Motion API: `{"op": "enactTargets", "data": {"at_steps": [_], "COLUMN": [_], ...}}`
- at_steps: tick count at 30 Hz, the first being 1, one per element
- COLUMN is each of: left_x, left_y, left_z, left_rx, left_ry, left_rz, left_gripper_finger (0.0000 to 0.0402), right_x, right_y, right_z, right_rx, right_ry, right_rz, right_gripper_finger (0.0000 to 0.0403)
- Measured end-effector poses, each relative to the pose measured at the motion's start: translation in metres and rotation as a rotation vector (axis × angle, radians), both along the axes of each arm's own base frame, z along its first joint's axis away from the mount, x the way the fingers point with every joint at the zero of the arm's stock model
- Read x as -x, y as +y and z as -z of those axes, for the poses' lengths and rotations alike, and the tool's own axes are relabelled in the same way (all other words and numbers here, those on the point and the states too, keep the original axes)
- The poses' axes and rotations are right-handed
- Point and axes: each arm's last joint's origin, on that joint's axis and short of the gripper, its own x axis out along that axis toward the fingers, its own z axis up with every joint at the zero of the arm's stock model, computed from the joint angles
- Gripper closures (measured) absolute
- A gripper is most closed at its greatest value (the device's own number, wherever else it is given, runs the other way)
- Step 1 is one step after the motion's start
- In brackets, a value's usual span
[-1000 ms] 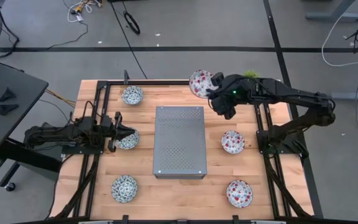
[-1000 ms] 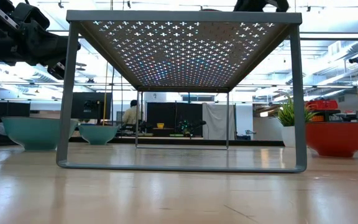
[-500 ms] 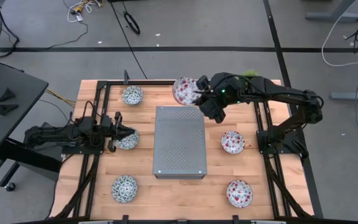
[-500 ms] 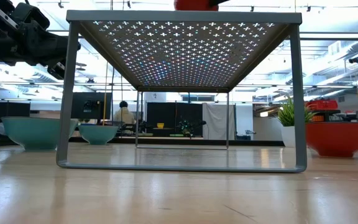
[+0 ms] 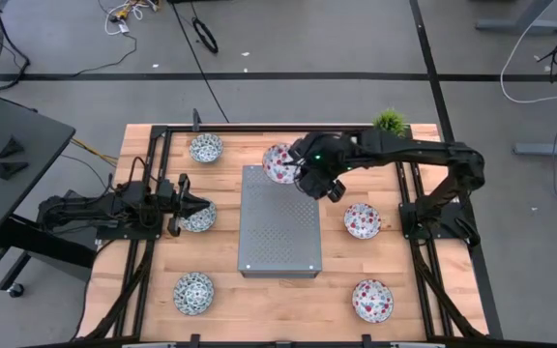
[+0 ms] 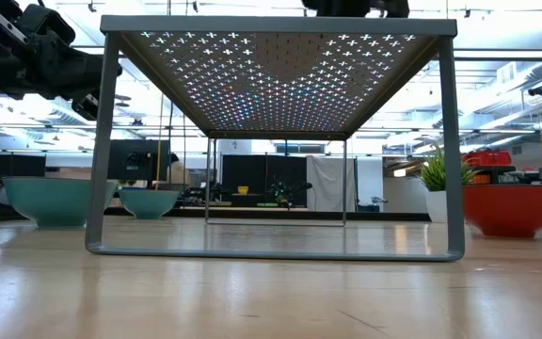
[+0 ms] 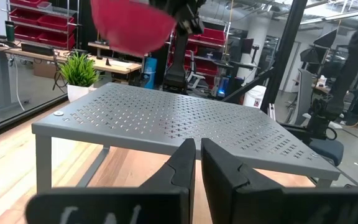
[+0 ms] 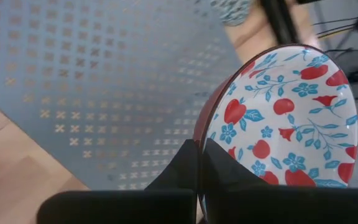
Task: Pick & Place Mini bowls
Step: Put the top red bowl on the shelf
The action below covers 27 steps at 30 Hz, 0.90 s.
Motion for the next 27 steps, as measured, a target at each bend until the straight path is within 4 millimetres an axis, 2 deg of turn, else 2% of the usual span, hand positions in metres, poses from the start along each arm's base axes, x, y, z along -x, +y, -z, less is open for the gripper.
{"op": "enactTargets", "data": {"at_steps": [6, 14, 27], "left_x": [0.0, 0.0, 0.0], "left_y": [0.0, 0.0, 0.0], "left_z": [0.0, 0.0, 0.0], "left_rx": [0.0, 0.0, 0.0], "left_ry": [0.0, 0.0, 0.0], "left_rz": [0.0, 0.0, 0.0], "left_gripper_finger": [0.0369, 0.0369, 0.0369], "right_x": [-0.009, -0.015, -0.024], "right_y": [0.006, 0.015, 0.015], "right_z": [0.016, 0.024, 0.027], "right_rx": [-0.053, -0.101, -0.151], "right_ry": [0.075, 0.108, 0.06], "right_rz": [-0.036, -0.036, 0.08], "right_gripper_finger": [0.0403, 0.0403, 0.0403]}}
